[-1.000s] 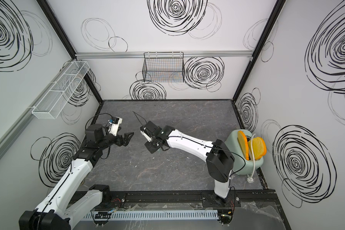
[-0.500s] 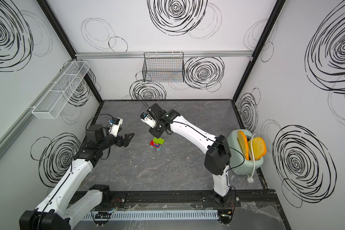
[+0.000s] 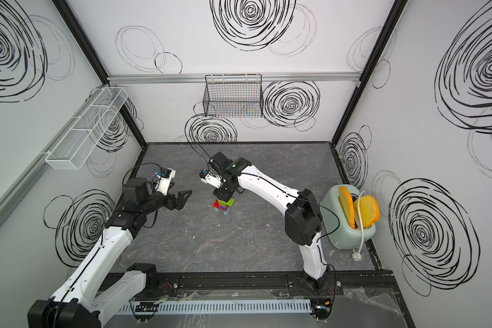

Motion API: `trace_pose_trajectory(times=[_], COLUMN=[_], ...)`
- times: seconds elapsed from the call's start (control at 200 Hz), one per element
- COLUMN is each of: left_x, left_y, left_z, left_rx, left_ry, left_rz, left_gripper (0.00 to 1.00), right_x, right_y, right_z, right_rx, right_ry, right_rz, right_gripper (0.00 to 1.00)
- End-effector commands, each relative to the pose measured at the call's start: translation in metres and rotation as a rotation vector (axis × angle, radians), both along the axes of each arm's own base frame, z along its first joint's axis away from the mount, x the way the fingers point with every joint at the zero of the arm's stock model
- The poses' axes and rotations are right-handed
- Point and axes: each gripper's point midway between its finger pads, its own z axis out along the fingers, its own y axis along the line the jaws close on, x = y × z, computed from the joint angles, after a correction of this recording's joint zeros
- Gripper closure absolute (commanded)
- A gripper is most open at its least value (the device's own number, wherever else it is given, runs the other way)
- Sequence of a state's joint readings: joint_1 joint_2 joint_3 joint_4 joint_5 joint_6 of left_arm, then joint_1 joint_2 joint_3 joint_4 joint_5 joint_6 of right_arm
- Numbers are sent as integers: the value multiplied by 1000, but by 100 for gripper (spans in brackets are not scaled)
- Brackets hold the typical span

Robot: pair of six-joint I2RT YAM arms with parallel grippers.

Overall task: Assemble a giraffe with lego
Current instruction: Assemble the lego brick with the lego brick.

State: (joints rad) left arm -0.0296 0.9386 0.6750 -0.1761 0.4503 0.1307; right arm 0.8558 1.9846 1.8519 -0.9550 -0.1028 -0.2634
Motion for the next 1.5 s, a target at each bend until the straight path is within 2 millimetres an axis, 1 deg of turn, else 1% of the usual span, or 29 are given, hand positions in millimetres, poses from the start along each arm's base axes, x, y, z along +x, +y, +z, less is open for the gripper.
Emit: trace_pose_trajectory(times=[0.0, 0.11, 0.255, 0.37, 0.64, 0.921, 1.151, 1.276, 1.371, 1.496], left_x=[5, 5, 6, 5, 5, 4, 3, 4, 3, 4], left_y=[1, -1, 1, 0, 2, 1, 1, 2, 0, 1], left_z=[8, 5, 7, 5, 7, 6, 6, 6, 5, 5], left_rx=[-2, -10, -7, -14, -6, -10, -8, -5, -7, -6], left_ry=[-45, -39, -42, -38, -48, -49, -51, -52, -49, -52], left_rz=[-4, -13, -6, -9, 0, -6, -10, -4, -12, -7], left_gripper=[2, 2, 2, 2, 2, 2, 2, 2, 2, 2], right_x=[-9, -9, -10, -11, -12, -11, -10, -12, -14, -20], right_y=[-10, -14, -15, -14, -10, -7, -9, -18, -31, -46], right_z=[9, 15, 21, 18, -2, -16, -28, -41, -54, -72], right_rx=[-11, -4, 7, 7, -14, -25, -55, -105, -157, -201], right_ry=[13, -7, -16, -8, 41, 67, 81, 94, 103, 161], right_rz=[16, 23, 26, 29, 29, 29, 22, 12, -5, -38], right_gripper=[77, 77, 77, 77, 76, 76, 76, 77, 78, 79])
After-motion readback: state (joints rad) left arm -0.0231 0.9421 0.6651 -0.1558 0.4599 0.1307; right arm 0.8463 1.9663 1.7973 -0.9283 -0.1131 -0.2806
